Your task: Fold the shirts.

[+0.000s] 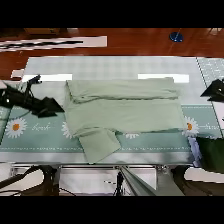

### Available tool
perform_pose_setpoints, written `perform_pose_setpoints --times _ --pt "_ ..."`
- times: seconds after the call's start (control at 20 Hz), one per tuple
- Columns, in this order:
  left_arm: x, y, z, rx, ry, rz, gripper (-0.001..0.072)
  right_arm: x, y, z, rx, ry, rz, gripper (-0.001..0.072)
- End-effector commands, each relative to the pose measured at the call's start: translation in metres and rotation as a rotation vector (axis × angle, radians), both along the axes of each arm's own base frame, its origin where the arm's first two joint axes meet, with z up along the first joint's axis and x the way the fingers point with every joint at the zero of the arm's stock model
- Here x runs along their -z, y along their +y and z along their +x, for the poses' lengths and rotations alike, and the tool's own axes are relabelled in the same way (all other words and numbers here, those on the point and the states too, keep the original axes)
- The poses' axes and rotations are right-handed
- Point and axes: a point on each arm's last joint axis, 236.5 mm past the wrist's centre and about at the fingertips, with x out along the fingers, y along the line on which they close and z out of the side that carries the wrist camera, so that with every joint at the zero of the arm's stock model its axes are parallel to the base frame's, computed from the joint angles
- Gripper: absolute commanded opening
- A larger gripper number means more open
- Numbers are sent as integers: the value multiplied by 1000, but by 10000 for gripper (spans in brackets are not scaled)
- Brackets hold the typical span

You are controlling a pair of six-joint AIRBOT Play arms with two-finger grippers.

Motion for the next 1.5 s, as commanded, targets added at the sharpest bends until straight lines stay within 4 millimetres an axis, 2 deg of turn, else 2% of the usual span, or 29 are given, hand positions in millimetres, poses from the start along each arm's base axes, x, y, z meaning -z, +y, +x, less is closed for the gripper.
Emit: perform_pose_setpoints --times 0.0,0.1,0.25,0.55,0.85,0.9,0.95,1.05,1.1,1.25,1.45 --pt "22 -19 -59 -39 47 -61 696 23 2 -38 61 29 30 488" --pt "34 -23 -73 -50 84 -67 695 28 9 -43 63 32 42 487" --pt "43 -29 -79 -43 100 -60 693 26 9 -41 66 8 33 487" --pt "60 -58 -76 62 47 22 690 25 11 -42 63 14 41 487" --pt "81 -90 -69 57 65 13 657 25 11 -43 62 17 43 487" --pt "86 -93 -70 52 87 8 546 25 11 -43 62 16 43 487" --pt "90 -95 -71 42 114 -1 392 25 11 -43 62 17 43 487" --pt "96 -97 -77 40 161 -13 135 25 12 -43 62 19 45 487" --pt "98 -97 -79 45 175 -16 38 25 12 -44 62 20 46 487" --pt "97 -97 -81 59 172 -19 20 27 9 -47 61 33 33 488" --pt "96 -98 -83 63 177 -22 20 37 -9 -69 139 71 56 496"
